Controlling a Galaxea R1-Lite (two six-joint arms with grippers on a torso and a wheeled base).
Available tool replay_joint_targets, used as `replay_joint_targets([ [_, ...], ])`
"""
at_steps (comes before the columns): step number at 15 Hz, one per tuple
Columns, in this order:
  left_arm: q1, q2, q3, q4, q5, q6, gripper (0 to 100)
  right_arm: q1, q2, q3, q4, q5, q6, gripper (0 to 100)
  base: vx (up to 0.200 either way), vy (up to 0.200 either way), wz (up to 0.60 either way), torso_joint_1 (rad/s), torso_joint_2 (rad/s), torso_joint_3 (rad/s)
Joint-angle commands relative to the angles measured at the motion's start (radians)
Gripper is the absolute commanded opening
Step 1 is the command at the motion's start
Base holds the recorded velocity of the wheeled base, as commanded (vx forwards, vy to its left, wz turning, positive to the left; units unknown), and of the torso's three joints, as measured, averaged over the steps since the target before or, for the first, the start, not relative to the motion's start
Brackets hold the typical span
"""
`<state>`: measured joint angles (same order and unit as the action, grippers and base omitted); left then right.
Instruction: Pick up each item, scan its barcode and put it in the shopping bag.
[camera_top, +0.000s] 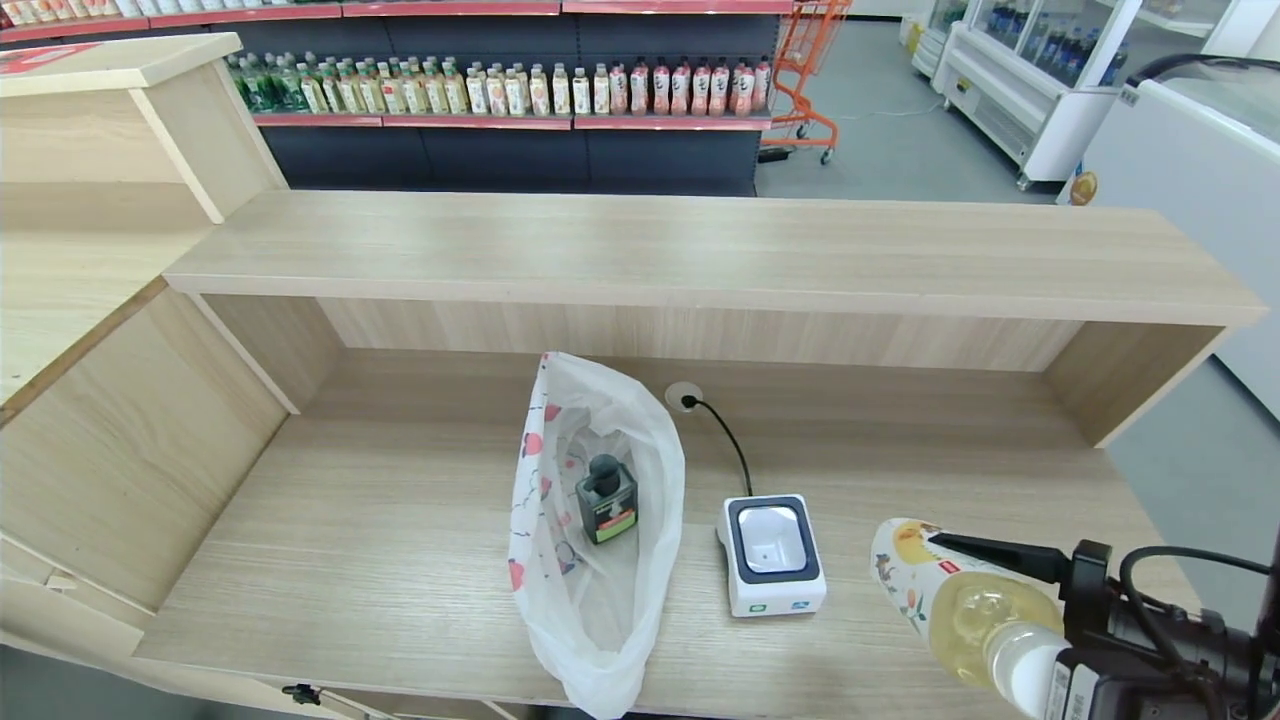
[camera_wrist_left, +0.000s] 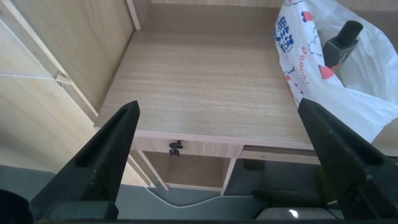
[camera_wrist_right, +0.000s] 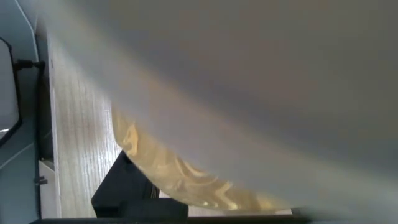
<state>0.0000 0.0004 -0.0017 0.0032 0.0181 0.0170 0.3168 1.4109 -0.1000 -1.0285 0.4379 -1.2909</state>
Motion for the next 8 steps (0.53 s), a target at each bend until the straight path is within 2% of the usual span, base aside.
replay_joint_targets([
  [1, 0.000, 0.000, 0.000, 0.000, 0.000, 0.000, 100, -0.004, 0.089, -0.014, -0.028, 0.019, -0.005, 0, 0.000, 0.000, 0.00, 0.000, 0.00, 0.000],
  [3, 0.000, 0.000, 0.000, 0.000, 0.000, 0.000, 100, -0.005, 0.158, -0.020, -0.084, 0.025, -0.027, 0, 0.000, 0.000, 0.00, 0.000, 0.00, 0.000],
  [7, 0.000, 0.000, 0.002, 0.000, 0.000, 0.000, 100, -0.010, 0.261, -0.089, -0.087, 0.068, -0.084, 0, 0.000, 0.000, 0.00, 0.000, 0.00, 0.000],
  [8, 0.000, 0.000, 0.000, 0.000, 0.000, 0.000, 100, -0.036, 0.269, -0.092, -0.087, 0.087, -0.093, 0, 0.000, 0.000, 0.00, 0.000, 0.00, 0.000],
])
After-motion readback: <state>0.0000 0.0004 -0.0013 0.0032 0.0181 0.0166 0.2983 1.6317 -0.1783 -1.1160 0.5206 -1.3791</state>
